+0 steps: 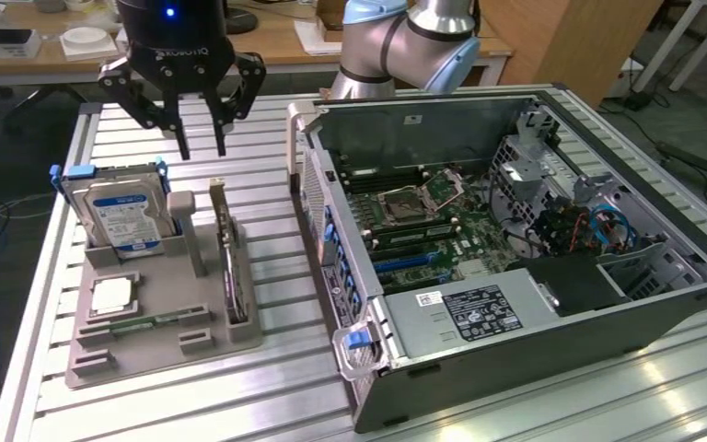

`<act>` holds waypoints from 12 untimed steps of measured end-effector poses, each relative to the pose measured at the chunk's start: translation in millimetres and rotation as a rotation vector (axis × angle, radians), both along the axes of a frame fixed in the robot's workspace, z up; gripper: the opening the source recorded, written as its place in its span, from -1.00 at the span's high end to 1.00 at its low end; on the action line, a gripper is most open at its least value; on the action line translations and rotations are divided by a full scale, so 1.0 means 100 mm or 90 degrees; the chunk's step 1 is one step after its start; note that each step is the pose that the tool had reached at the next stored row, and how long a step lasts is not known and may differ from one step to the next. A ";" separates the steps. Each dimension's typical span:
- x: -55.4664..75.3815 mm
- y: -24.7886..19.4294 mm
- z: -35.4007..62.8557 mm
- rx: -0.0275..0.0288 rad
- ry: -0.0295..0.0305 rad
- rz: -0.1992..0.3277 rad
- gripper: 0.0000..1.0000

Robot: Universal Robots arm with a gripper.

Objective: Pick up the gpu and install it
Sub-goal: 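Pick up the gpu and move the gpu toward the slot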

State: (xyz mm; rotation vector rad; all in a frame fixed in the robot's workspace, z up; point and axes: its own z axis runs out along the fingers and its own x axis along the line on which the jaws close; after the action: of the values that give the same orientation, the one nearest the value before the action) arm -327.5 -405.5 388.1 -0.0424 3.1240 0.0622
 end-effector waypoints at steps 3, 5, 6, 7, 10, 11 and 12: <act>0.00 -0.016 -0.005 0.0000 0.0000 0.000 0.18; 0.00 -0.030 -0.009 0.0001 0.0002 0.000 0.18; 0.00 -0.038 -0.011 0.0001 0.0004 0.000 0.18; 0.00 -0.049 -0.013 0.0000 0.0005 0.000 0.18; 0.00 -0.080 -0.021 0.0001 0.0010 0.000 0.18; 0.00 -0.093 -0.025 0.0001 0.0011 0.000 0.18; 0.00 -0.102 -0.027 0.0001 0.0013 0.000 0.18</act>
State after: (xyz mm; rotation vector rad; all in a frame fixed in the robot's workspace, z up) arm -327.5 -415.7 385.3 -0.0418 3.1259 0.0624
